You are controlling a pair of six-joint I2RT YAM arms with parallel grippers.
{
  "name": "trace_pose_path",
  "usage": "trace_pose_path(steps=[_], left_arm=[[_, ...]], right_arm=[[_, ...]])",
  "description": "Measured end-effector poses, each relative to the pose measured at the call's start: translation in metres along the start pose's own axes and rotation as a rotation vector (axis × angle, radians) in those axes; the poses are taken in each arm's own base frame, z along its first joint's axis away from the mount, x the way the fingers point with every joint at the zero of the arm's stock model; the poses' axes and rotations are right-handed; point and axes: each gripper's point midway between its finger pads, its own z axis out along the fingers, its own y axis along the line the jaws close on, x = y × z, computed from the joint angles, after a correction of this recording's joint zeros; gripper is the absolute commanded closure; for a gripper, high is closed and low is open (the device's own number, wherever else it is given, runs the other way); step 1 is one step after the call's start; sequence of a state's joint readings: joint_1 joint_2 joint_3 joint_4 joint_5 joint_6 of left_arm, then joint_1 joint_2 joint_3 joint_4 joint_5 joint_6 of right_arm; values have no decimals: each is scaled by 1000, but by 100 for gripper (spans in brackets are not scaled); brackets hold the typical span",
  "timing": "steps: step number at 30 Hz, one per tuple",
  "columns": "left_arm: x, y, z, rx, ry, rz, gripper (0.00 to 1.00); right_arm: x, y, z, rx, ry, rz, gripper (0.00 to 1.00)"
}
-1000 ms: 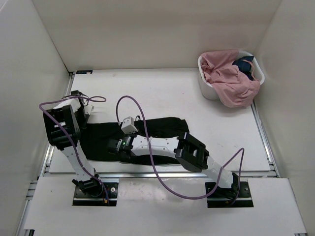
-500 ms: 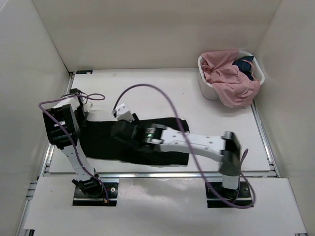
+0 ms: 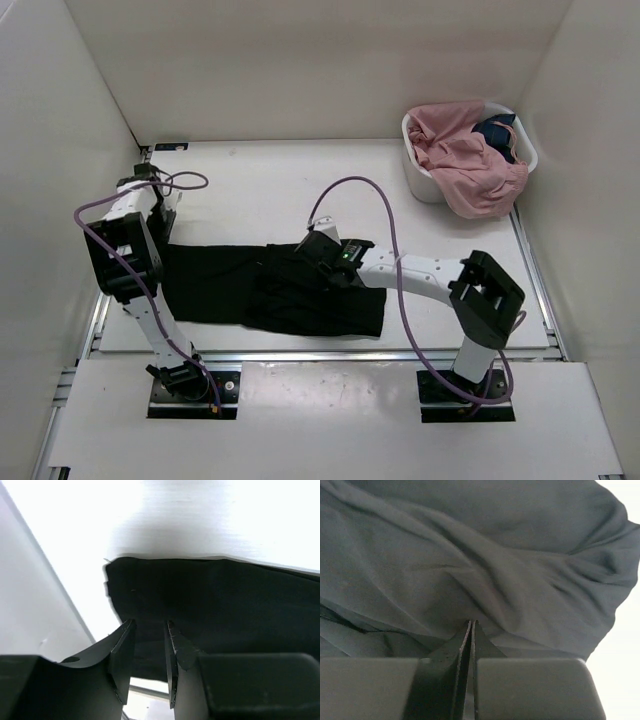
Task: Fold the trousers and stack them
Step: Fold the trousers
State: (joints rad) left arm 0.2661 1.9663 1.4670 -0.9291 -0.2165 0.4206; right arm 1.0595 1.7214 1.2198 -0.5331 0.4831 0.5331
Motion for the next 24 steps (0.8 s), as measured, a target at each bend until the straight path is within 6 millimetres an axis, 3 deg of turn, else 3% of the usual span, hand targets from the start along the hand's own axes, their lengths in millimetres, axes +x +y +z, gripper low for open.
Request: trace_pose_path(steps=[3, 8, 9, 10, 11, 12, 13, 15, 17, 19, 21, 24], left_arm=[[-4, 8, -11, -29, -12, -4, 57], [-8, 26, -43, -97, -44, -9, 42], [-10, 29, -52, -107, -60, -10, 35], [-13, 30, -63, -112, -81, -12, 32], [-17, 30, -75, -114, -108, -6, 30], [-23, 27, -91, -112, -146, 3, 30], [-29, 22, -104, -108, -183, 13, 29], [-37, 7, -130, -99, -252, 50, 29], [-38, -10, -144, -76, -287, 88, 30], [-31, -25, -142, -46, -278, 113, 30], [-13, -35, -124, -19, -216, 123, 30], [17, -48, -94, 21, -102, 139, 30]], right_arm=[[7, 6, 8, -43, 39, 8, 98], [8, 24, 22, -137, 70, 29, 95], [11, 23, 27, -141, 86, 32, 89], [14, 22, 33, -144, 106, 39, 52], [15, 19, 37, -147, 120, 53, 35], [15, 15, 39, -147, 129, 62, 25], [13, 10, 40, -146, 131, 81, 15], [1, -4, 38, -143, 116, 121, 10], [-18, -22, 24, -147, 68, 183, 6], [-37, -44, 2, -157, -4, 258, 3], [-50, -68, -26, -173, -78, 337, 3], [-50, -100, -47, -199, -133, 449, 4]])
